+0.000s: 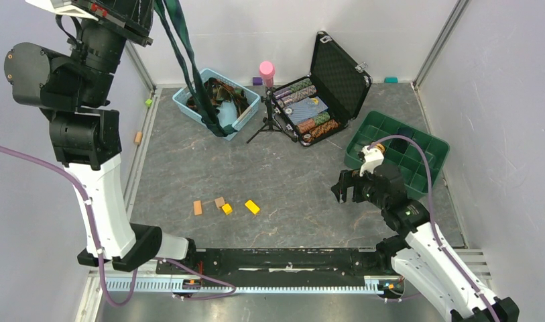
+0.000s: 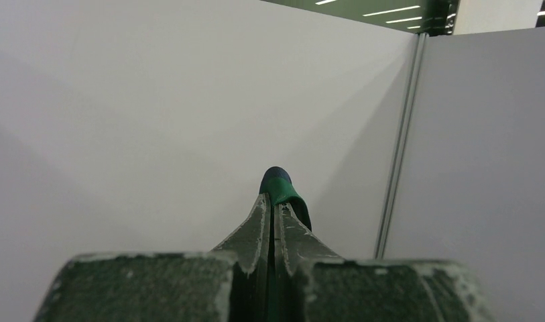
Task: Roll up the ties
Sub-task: Flatten out the tie at the center of the board.
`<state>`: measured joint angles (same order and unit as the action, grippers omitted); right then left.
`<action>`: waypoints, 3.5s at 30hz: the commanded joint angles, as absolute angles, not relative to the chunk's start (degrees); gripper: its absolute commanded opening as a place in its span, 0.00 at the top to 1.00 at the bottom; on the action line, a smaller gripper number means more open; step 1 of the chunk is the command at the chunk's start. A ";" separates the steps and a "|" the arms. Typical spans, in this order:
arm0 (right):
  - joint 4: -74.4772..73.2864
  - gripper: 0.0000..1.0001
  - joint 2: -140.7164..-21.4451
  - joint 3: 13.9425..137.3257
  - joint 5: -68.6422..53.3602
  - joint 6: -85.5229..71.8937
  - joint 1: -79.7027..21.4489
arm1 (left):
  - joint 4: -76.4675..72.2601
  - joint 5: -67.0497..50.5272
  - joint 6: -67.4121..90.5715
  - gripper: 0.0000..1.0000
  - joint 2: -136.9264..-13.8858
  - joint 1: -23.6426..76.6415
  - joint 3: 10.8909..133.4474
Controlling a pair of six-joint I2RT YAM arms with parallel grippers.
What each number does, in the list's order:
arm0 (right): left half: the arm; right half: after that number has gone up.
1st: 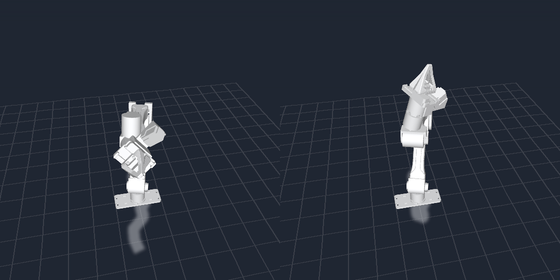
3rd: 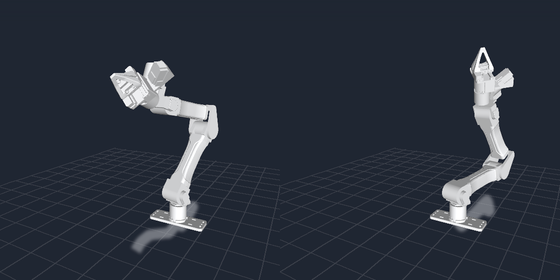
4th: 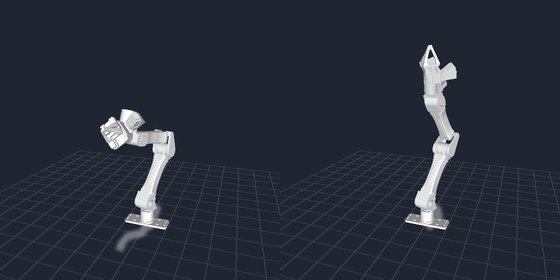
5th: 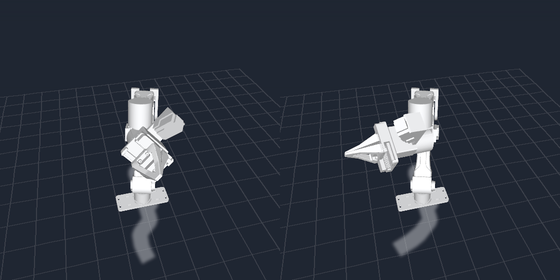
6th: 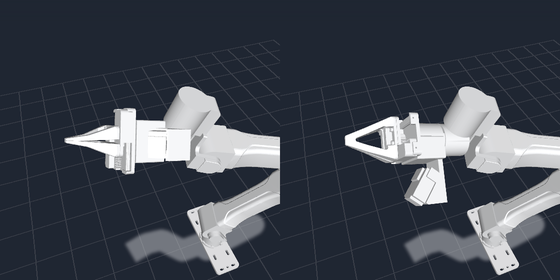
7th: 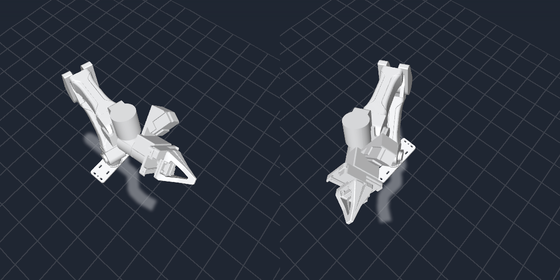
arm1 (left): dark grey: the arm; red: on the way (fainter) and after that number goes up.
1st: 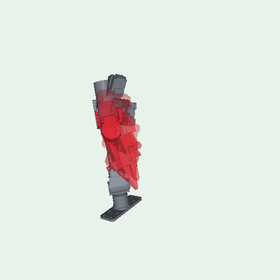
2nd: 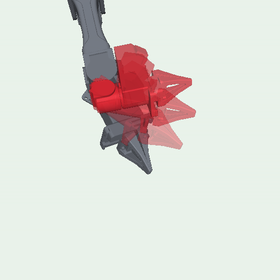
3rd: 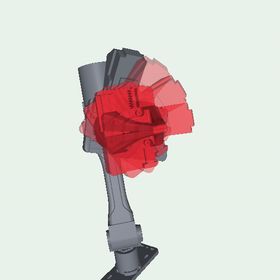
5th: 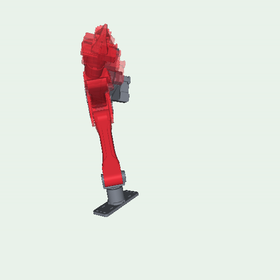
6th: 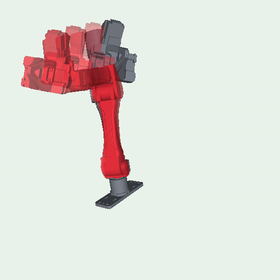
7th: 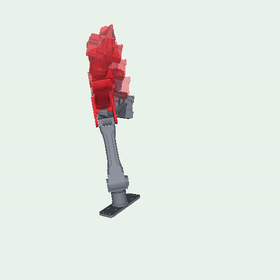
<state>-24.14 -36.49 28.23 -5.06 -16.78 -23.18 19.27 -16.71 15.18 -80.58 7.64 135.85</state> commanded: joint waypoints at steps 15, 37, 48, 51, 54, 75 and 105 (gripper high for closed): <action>-24.95 0.01 -31.97 28.38 -5.12 -18.61 -23.11 | 4.16 -18.50 32.62 0.98 -80.12 7.84 142.60; -26.29 0.01 -29.04 30.48 -4.14 -16.51 -23.10 | 4.35 -18.84 36.56 0.98 -77.69 7.82 138.59; -21.01 0.01 -28.14 34.65 -9.20 -12.63 -23.12 | 5.32 -22.78 41.04 0.98 -80.27 7.90 137.05; -15.55 0.01 -28.24 36.36 -12.98 -12.88 -23.11 | 9.45 -20.68 39.57 0.98 -79.02 7.91 134.65; -10.79 0.01 -30.40 39.12 -14.81 -13.73 -23.07 | 15.03 -18.27 37.02 0.98 -78.07 8.01 132.50; 8.08 0.02 -48.25 49.02 -8.75 -13.64 -37.43 | 54.13 61.19 -8.84 0.98 -96.02 57.88 141.47; 41.46 0.01 -70.21 56.69 -3.75 -20.52 -47.44 | 65.23 51.80 2.52 0.98 -92.28 59.99 131.61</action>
